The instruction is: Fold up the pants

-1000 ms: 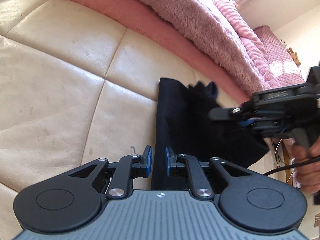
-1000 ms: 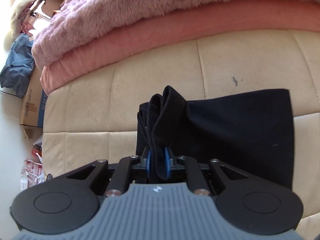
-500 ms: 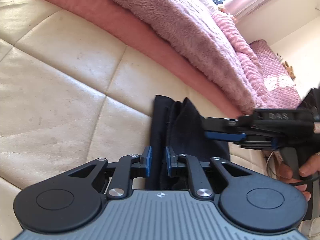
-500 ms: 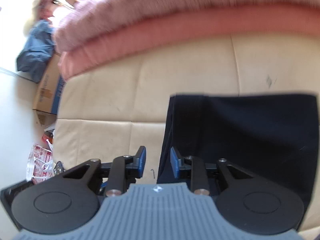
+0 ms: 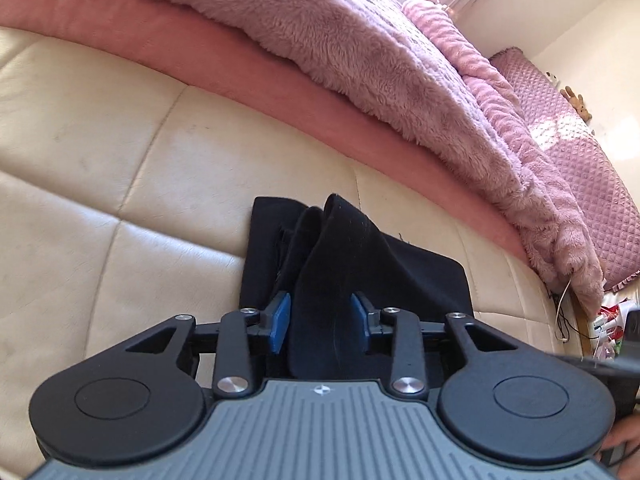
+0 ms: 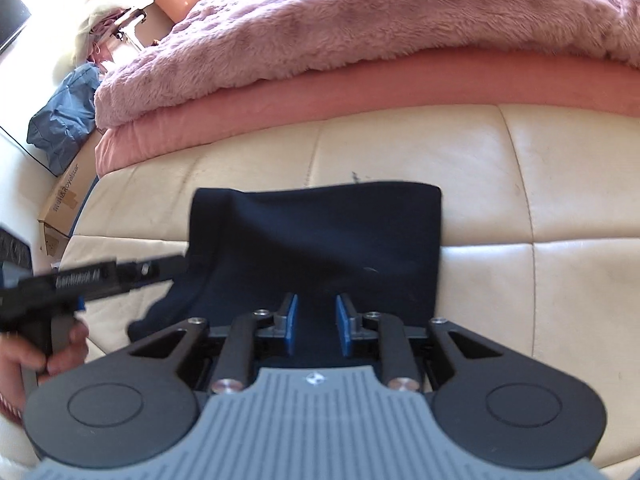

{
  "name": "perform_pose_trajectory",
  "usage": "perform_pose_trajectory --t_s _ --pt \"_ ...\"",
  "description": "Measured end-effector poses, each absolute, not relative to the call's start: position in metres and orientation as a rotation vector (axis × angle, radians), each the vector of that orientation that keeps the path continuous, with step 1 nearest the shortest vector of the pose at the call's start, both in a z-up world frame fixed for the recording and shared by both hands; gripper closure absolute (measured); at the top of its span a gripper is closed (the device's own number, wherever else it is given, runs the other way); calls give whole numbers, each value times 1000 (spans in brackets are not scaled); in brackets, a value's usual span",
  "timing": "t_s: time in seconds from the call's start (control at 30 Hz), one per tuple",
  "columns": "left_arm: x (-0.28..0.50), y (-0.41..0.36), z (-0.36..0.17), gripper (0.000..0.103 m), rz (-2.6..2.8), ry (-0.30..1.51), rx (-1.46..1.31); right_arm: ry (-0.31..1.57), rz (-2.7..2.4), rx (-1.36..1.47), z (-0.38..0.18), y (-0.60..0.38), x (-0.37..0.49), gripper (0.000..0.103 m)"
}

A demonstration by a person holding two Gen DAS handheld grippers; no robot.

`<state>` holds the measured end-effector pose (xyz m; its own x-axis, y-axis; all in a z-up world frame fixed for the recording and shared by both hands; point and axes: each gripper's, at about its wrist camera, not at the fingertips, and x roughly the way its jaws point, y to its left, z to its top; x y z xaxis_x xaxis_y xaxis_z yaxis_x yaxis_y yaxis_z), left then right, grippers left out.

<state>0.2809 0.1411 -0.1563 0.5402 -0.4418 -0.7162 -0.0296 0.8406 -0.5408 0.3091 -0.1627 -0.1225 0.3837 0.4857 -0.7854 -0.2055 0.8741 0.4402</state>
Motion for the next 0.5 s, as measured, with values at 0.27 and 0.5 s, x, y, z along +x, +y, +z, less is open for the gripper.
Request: perform_pose_trajectory --t_s 0.27,0.5 --pt "294 138 -165 64 -289 929 -520 1085 506 347 -155 -165 305 85" --pt "290 132 -160 90 -263 890 -498 1077 520 380 -161 -169 304 87"
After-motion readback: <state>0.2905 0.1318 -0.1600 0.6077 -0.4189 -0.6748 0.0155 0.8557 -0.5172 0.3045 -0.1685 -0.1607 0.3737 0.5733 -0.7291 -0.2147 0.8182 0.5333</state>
